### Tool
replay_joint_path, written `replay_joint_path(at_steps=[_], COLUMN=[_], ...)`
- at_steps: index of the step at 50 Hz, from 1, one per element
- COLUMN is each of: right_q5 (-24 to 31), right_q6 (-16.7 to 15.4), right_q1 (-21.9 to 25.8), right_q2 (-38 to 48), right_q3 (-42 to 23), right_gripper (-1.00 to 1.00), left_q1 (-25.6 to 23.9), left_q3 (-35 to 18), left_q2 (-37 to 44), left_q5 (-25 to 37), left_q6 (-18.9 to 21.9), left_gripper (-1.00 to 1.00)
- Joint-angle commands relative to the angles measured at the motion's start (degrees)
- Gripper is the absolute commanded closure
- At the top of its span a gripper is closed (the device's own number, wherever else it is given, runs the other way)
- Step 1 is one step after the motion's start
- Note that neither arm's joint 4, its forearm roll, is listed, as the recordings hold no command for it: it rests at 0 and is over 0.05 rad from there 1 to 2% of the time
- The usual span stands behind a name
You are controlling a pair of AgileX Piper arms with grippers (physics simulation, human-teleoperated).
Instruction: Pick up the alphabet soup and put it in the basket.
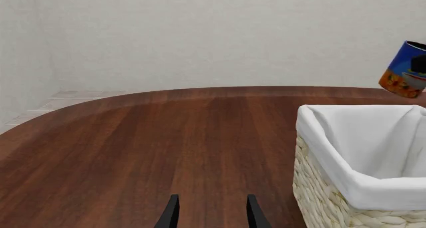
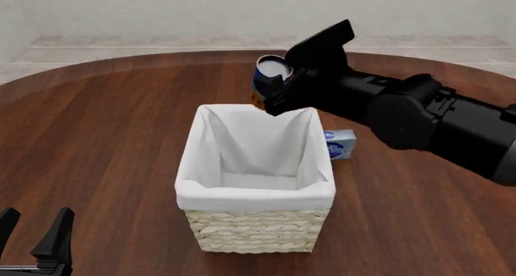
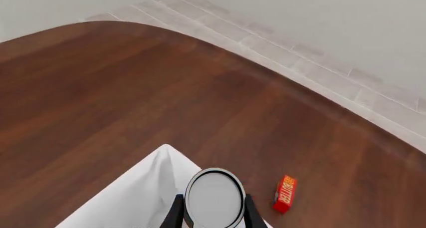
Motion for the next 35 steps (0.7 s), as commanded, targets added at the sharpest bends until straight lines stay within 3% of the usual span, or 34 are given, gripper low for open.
replay_joint_path(at_steps=[1, 35], right_q5=[0.5, 7.9], right_q6=[3.2, 2.1], right_q1=[4.7, 5.2], right_q2=[4.2, 12.4], right_q3=[-3.1, -4.1], right_gripper=[1.0, 1.0], left_q1=[0.0, 0.0], left_q3=[0.0, 0.0], left_q2=[0.0, 0.0], left_q5=[0.0, 0.0], left_q6=[0.0, 0.0], left_gripper=[-1.0, -1.0])
